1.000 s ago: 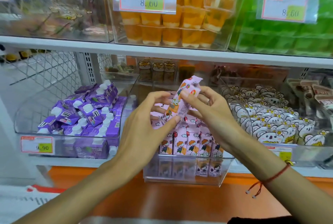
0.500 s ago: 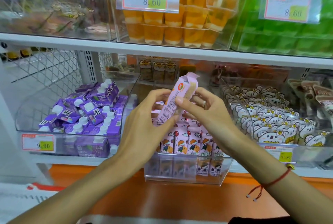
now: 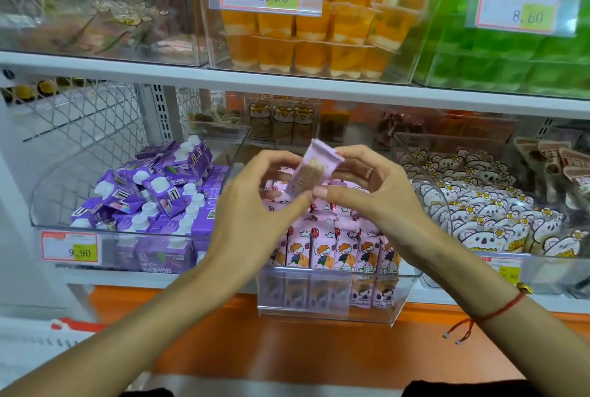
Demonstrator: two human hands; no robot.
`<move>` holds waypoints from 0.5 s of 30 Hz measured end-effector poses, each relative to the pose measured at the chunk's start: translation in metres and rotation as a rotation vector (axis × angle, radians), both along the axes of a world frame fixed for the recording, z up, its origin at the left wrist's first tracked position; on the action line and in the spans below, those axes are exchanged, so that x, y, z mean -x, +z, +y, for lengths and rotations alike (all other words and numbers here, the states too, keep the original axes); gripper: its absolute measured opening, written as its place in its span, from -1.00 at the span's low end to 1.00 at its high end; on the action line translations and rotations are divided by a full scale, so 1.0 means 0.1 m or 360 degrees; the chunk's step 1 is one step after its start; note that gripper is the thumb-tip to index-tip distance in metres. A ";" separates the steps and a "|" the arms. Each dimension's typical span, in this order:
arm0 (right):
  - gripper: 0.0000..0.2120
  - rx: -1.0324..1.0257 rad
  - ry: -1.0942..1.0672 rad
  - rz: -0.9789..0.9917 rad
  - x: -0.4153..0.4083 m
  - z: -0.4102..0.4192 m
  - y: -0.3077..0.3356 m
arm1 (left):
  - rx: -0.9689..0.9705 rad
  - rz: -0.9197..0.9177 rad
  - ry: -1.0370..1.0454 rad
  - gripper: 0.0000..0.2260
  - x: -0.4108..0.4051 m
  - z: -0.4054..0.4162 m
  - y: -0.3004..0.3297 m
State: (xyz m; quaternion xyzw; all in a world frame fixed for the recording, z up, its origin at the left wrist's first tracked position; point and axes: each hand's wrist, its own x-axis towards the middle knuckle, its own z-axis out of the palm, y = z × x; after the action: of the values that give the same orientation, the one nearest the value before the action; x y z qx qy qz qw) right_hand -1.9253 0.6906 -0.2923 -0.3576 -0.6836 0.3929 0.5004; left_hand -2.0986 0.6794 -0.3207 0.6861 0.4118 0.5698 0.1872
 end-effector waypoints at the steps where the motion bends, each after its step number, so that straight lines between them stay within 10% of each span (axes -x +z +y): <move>1: -0.64 -0.0024 0.0051 -0.0010 -0.01 -0.01 0.01 | -0.0038 -0.0017 0.0008 -0.65 0.02 0.00 0.00; 10: -0.78 0.0016 0.0076 0.0117 -0.04 0.02 0.00 | -0.0046 0.0008 -0.0156 -0.65 0.03 -0.02 0.05; 15: -0.77 0.0075 -0.0096 -0.0013 -0.01 -0.02 0.05 | 0.0587 -0.0496 -0.0267 -0.63 -0.02 -0.05 0.16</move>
State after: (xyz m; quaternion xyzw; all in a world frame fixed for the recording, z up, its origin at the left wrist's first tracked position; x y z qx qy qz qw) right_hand -1.9245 0.6888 -0.2872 -0.3914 -0.6651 0.3920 0.5008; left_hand -2.0964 0.6745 -0.3047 0.5760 0.4166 0.5664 0.4169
